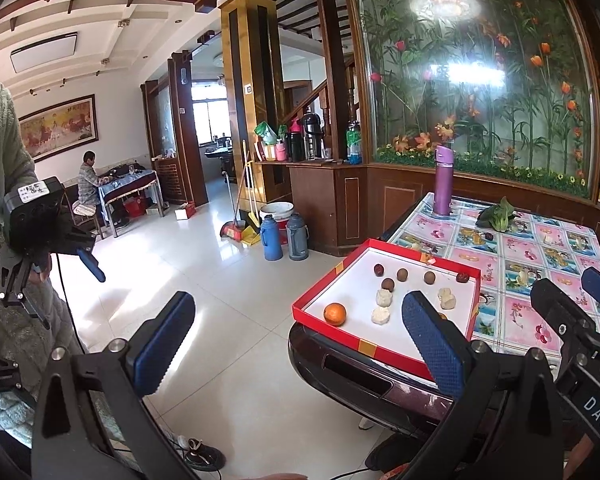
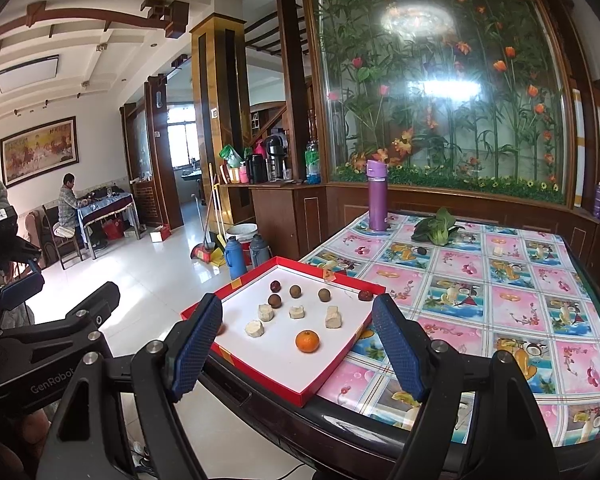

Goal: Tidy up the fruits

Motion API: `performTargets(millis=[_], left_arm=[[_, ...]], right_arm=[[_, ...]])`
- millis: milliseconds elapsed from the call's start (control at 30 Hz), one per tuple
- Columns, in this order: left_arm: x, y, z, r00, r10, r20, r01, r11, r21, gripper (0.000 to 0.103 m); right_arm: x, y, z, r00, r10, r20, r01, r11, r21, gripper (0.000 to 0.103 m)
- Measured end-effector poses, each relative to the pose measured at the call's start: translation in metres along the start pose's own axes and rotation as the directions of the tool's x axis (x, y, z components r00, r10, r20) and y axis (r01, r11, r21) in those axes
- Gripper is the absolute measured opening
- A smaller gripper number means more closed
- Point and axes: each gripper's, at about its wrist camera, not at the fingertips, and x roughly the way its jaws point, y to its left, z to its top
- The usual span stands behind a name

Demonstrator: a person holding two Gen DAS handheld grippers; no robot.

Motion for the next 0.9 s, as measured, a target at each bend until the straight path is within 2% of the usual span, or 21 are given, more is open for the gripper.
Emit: performTargets(millis=[900], left_arm=[[0.0099,-0.0049,-0.0029,0.999,-0.030,-0.031,0.031,1.000,0.004,0.103]], right_arm=[[0.0015,0.0026,0.0006,1.000,-0.002,-0.010,0.002,1.000,-0.009,0.078]])
